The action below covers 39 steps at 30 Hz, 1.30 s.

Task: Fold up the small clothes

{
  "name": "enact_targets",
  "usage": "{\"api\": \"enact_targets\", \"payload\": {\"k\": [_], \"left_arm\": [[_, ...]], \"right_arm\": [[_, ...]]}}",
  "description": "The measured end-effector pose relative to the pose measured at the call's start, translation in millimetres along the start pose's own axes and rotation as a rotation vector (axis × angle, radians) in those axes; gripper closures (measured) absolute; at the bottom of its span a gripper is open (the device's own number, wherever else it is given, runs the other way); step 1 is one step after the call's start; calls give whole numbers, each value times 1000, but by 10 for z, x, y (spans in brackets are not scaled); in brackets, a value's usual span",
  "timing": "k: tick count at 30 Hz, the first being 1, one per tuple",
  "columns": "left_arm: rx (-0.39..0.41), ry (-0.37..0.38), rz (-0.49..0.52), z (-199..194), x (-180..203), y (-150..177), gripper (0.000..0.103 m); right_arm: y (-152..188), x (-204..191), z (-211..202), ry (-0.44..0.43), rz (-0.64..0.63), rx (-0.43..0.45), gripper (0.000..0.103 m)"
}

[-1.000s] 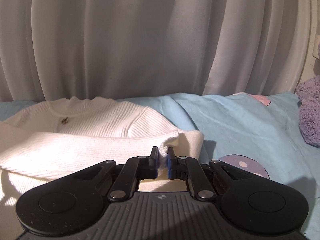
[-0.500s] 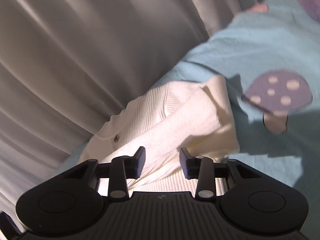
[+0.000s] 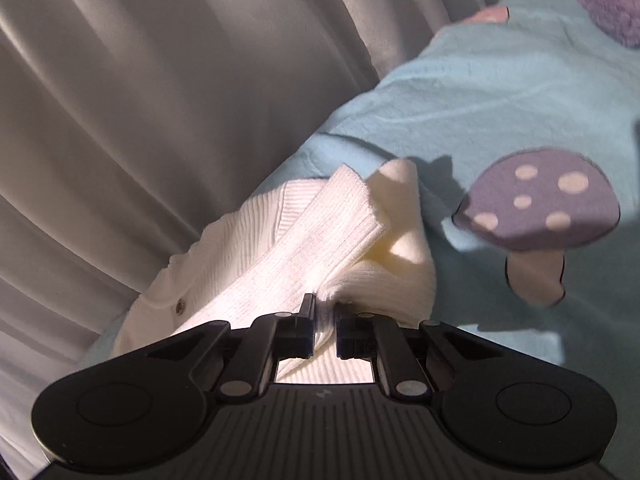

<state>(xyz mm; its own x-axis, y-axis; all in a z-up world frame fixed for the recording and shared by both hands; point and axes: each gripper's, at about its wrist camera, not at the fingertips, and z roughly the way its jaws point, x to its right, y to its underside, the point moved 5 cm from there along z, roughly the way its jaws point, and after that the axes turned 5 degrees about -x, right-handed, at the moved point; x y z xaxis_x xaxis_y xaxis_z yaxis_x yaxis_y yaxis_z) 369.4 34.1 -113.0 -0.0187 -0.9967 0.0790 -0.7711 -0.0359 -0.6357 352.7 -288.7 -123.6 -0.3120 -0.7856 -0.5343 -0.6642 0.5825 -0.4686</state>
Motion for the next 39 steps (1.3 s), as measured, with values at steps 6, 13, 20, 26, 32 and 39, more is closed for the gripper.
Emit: {"api": "enact_targets", "payload": {"k": [6,13,20,26,32,39], "left_arm": [[2,-12,24,9,-79,62,8],[-8,-34,22,62,-122,75,7],[-41,-68,0,53,-256,123,5],[-111,2,-53,-313,-489,389,9],[-231,46,4,-1006,-518,1176,9],[-350,116,-80,-1592,-522,1838,11]], "right_arm": [[89,-19,-185,-52,-66,-27,84],[50,-203,-291,-91,-157,24,78],[151,-211,-143,66,-306,-63,78],[702,-137,-652,-16,-448,-204,62],[1338,304,-1419,-45,-456,-331,47],[1746,584,-1843,-169,-365,-470,47]]}}
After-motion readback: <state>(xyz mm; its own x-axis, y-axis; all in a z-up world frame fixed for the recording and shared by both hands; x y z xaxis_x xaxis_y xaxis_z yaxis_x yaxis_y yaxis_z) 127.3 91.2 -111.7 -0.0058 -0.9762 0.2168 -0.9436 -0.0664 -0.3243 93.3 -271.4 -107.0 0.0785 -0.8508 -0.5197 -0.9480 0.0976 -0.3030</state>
